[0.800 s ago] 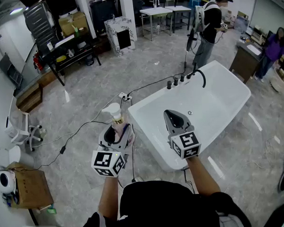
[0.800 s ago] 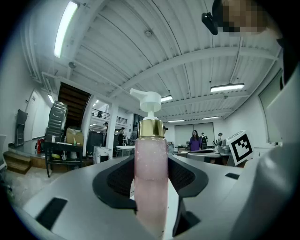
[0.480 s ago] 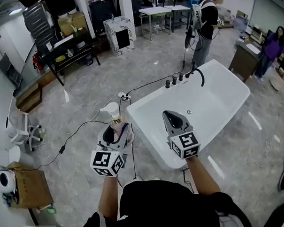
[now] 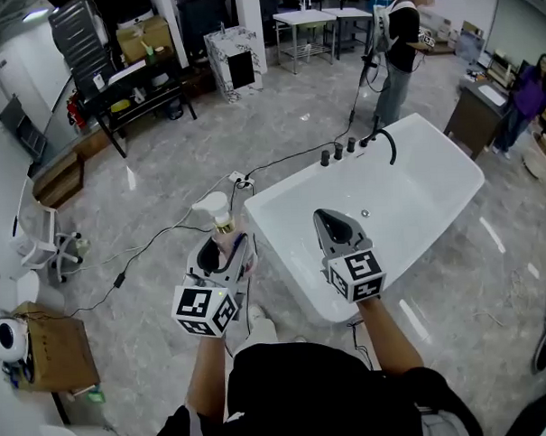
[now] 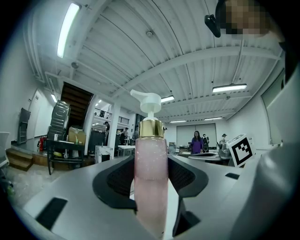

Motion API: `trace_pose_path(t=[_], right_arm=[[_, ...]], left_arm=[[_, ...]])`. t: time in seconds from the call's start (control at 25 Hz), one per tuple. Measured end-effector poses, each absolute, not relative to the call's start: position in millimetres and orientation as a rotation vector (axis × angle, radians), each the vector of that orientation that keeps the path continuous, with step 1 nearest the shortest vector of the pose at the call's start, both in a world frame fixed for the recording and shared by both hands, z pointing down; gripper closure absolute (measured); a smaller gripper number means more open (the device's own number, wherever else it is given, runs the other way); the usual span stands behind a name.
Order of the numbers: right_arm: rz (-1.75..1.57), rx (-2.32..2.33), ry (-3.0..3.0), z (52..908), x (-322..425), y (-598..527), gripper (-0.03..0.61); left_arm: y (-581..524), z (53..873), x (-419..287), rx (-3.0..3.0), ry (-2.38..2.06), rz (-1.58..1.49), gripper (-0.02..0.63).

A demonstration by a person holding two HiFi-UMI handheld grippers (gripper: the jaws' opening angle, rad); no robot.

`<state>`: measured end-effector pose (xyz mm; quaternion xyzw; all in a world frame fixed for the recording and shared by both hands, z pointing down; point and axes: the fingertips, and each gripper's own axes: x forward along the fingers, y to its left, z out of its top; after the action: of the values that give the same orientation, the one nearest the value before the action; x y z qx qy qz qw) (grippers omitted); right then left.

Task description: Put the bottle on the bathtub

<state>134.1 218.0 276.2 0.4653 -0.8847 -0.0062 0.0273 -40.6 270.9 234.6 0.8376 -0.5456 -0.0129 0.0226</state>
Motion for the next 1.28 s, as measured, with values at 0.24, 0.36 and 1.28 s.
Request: trace_pose_path(t=[0.24, 0.36, 1.28], right_arm=[[-0.022, 1.427, -2.729, 277.9, 128.2, 207.8, 0.554], [-0.026, 1.428, -2.725, 279.1, 124.1, 199.3, 0.554], [0.021, 1.487, -2.677, 282.5, 43.8, 42.4, 0.554]], left_arm=[[260.6, 233.3, -46.1, 2.595, -1.689, -0.055, 0.385], [250.3, 234.7, -51.3, 2.59, -1.685, -0.063, 0.385], [92.1, 244.3, -127.5, 2.602, -1.62, -0.022, 0.385]])
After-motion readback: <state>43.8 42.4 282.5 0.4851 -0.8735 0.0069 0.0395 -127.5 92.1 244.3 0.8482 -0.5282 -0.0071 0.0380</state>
